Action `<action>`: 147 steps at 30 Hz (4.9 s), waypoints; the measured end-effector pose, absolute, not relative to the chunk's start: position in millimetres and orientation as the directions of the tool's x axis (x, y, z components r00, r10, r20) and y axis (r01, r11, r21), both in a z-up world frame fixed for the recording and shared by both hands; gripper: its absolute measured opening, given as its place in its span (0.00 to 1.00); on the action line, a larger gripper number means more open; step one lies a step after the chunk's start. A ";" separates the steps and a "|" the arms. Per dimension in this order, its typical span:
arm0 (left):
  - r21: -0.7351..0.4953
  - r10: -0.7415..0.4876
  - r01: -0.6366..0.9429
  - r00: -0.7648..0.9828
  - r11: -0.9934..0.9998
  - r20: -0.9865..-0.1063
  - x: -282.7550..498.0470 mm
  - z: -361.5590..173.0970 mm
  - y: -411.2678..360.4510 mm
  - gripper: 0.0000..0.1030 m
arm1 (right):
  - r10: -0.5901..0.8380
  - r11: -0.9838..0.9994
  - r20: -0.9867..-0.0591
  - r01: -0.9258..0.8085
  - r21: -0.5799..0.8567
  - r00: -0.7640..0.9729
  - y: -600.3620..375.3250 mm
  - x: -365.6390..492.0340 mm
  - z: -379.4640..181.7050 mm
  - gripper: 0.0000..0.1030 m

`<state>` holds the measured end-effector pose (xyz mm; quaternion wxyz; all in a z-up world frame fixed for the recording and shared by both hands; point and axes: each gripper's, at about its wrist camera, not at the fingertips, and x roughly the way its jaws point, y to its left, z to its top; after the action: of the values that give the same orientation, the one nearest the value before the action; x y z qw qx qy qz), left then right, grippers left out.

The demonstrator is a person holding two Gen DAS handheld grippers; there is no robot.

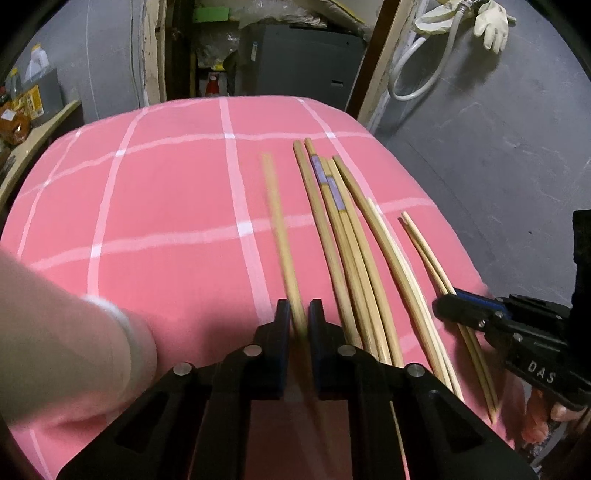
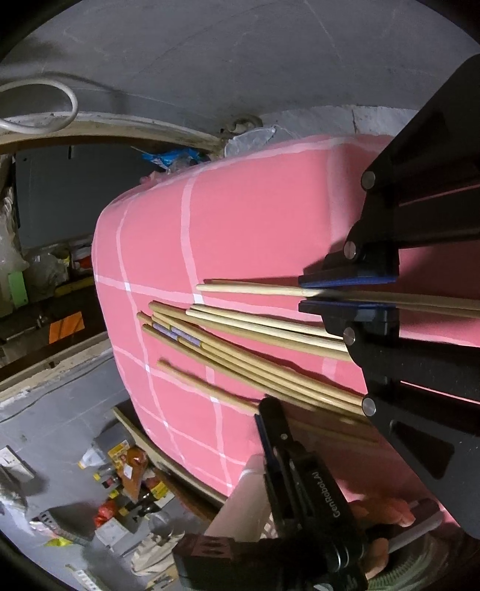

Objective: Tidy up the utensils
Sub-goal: 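Close the right gripper on one chopstick while the left gripper grasps another, then lift both held chopsticks upright with the left and right grippers, then lower the chopsticks into the white holder and open both grippers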

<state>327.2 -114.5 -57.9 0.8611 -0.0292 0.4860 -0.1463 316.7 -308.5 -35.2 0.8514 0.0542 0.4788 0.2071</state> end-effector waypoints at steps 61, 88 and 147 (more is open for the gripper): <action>-0.218 -0.278 0.217 0.908 0.952 -0.313 201.3 90.4 -33.5 0.04 | 0.519 0.852 -0.169 -0.491 0.183 0.838 -222.8 209.3 95.2 0.03; -0.391 0.003 -0.021 0.999 0.920 -0.046 228.8 87.4 139.3 0.04 | 0.631 0.745 0.097 -0.636 0.203 0.770 -115.3 266.8 83.5 0.03; -0.254 -0.047 0.011 0.989 0.967 -0.137 216.8 46.0 100.7 0.05 | 0.612 0.789 -0.010 -0.610 0.075 0.790 -113.5 253.9 53.8 0.22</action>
<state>216.8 100.7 46.0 0.9892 -0.1274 0.0710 -0.0147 253.9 -113.5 53.8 0.9456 0.0337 0.0169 0.3233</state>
